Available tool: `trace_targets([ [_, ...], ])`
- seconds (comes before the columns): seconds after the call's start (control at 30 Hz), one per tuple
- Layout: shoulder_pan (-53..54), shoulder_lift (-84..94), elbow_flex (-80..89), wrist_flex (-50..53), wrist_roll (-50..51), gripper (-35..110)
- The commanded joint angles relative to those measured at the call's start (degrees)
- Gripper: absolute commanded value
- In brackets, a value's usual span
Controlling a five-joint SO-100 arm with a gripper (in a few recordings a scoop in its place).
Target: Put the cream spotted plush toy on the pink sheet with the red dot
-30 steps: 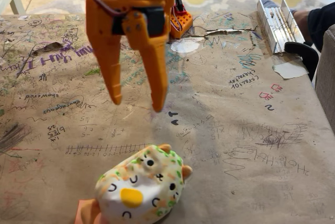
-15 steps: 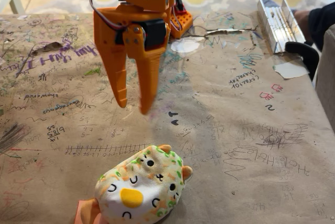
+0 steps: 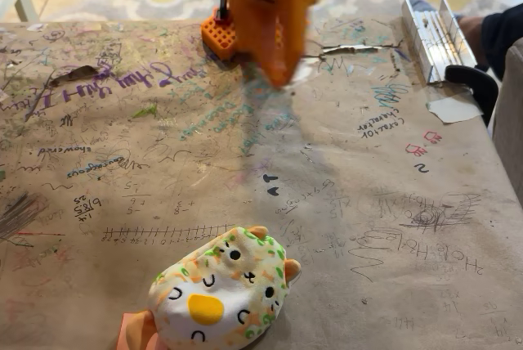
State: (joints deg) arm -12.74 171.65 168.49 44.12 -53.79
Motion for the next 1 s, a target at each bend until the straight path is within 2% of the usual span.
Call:
trace_targets([
  [0.0,0.3,21.8,9.1,19.5,-25.4,0],
  [0.1,5.5,21.8,9.2,23.3,-34.2,0],
  [0.23,2.8,21.7,9.2,31.9,-41.7,0],
  [0.33,7.0,21.7,9.3,31.9,-37.4,2],
  [0.5,7.3,21.7,9.3,31.9,-18.2,3],
  [0.97,11.3,21.7,9.3,31.9,-18.9,3],
])
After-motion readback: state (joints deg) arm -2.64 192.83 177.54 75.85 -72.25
